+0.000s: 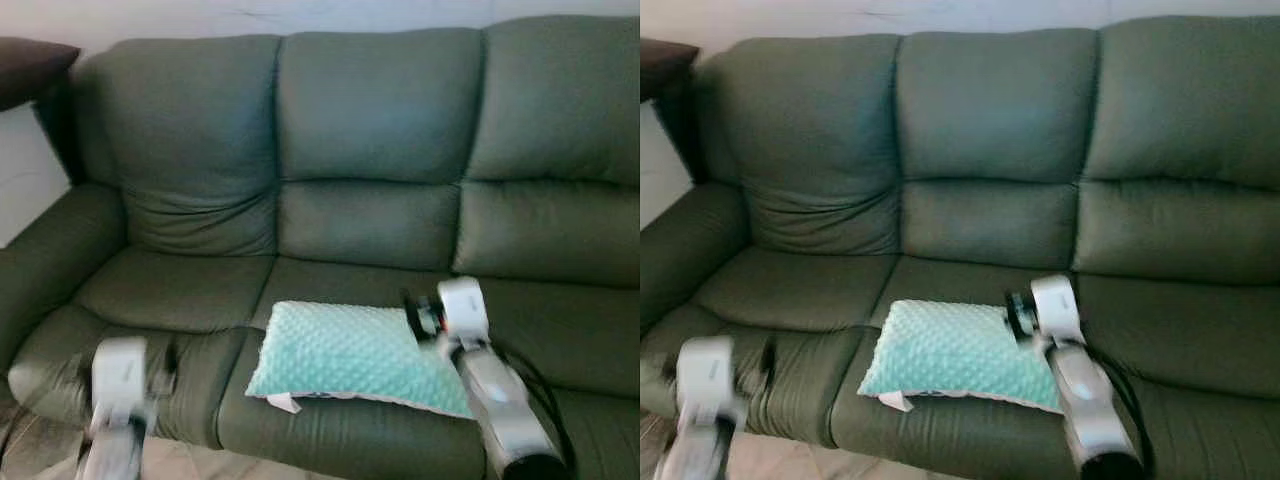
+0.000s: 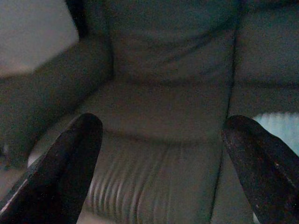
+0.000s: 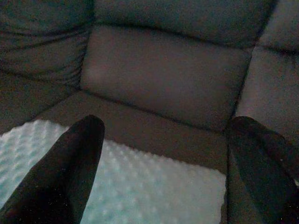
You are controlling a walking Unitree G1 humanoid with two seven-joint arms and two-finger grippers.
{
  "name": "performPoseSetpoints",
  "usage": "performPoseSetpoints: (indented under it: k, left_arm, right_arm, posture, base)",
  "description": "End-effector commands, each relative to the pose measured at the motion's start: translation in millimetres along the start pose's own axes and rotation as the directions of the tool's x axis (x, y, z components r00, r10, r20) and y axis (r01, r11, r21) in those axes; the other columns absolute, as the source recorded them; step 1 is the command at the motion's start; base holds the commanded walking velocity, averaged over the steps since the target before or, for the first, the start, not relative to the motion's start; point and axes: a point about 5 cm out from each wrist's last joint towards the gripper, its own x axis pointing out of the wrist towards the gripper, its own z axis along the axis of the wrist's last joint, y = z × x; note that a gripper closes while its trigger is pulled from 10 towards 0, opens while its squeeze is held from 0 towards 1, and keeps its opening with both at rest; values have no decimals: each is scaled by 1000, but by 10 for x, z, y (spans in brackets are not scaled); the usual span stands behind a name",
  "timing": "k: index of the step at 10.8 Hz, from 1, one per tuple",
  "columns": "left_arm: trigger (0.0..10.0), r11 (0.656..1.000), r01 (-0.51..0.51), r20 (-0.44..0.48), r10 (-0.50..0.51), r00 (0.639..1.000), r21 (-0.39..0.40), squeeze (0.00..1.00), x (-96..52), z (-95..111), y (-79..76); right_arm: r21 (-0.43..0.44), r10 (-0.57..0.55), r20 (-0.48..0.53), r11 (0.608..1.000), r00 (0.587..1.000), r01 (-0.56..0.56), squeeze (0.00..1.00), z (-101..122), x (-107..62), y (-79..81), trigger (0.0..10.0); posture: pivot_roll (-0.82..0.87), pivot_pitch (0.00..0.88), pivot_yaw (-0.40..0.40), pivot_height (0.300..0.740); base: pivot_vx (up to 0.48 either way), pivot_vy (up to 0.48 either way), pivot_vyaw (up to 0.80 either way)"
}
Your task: Move the pillow to the sofa
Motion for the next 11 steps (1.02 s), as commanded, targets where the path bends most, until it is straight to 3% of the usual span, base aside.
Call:
performPoseSetpoints:
  k: [1, 3, 4, 6, 8, 11]
  left_arm:
    - [10000, 1000, 0, 10, 0, 1000, -7, 0, -17, 18, 25]
    - [10000, 999, 8, 27, -7, 1000, -33, 0, -153, 63, 28]
    - [10000, 998, -2, 39, 4, 999, -59, 0, -205, 85, 42]
    - [10000, 995, -32, 43, 36, 998, -89, 0, -199, 57, -10]
    - [10000, 994, -51, 66, 57, 996, -98, 0, -113, 138, -21]
    - [10000, 970, -175, 122, 196, 973, -167, 0, -51, 268, 70]
  right_arm:
    - [0, 26, 68, 1000, 997, -26, 0, 181, 31, 24, 10000]
    - [17, 11, 102, 1000, 995, -13, 0, 343, -184, -42, 10000]
    - [-9, 55, 153, 998, 987, -55, 0, 451, -268, 93, 10000]
    - [33, 27, 127, 999, 992, -32, 0, 473, -174, 118, 10000]
    - [31, 70, 148, 997, 986, -75, 0, 603, -122, 212, 10000]
    - [-25, 170, 126, 985, 977, -168, 0, 652, -21, 235, 10000]
  posture:
    - [-180, 20, 96, 740]
    - [-179, 28, 93, 740]
    - [-182, 32, 81, 740]
    - [-191, 28, 80, 740]
    - [-188, 25, 67, 740]
    - [-153, 18, -55, 740]
  base:
    - [0, 0, 0]
    - [0, 0, 0]
    - [0, 0, 0]
    - [0, 0, 0]
    - [0, 0, 0]
    - [0, 0, 0]
